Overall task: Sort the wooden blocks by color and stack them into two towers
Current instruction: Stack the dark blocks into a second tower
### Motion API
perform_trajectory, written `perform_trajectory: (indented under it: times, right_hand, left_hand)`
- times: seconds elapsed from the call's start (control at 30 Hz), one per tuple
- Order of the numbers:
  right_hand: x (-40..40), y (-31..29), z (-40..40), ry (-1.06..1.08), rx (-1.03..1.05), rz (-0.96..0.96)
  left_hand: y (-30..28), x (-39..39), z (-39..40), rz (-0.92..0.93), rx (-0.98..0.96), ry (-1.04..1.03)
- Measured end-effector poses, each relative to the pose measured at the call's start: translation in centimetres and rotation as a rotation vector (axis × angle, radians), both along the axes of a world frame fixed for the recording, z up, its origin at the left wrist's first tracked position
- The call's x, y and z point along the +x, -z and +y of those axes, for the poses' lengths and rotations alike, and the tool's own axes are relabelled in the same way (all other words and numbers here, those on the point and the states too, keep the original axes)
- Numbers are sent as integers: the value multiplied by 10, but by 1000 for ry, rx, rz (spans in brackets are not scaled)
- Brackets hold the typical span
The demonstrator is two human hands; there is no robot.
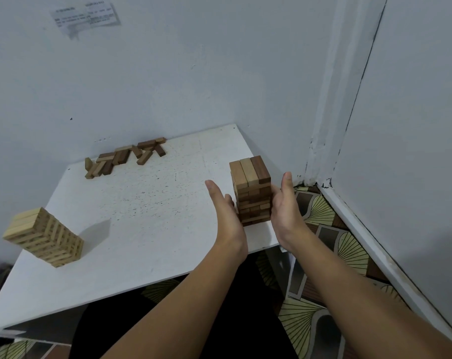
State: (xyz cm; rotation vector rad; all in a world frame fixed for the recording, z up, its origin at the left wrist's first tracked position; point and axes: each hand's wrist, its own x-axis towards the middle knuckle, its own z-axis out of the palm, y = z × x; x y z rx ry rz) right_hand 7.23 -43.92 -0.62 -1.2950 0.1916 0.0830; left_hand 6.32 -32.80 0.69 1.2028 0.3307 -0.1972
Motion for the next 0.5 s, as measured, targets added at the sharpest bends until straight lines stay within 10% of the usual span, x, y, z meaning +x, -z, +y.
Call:
perform_trajectory:
  times: [0.5]
  right_hand:
    - [7, -29, -15, 87, -148, -16]
  left_hand:
    - [-23, -2, 26, -104, 282, -46]
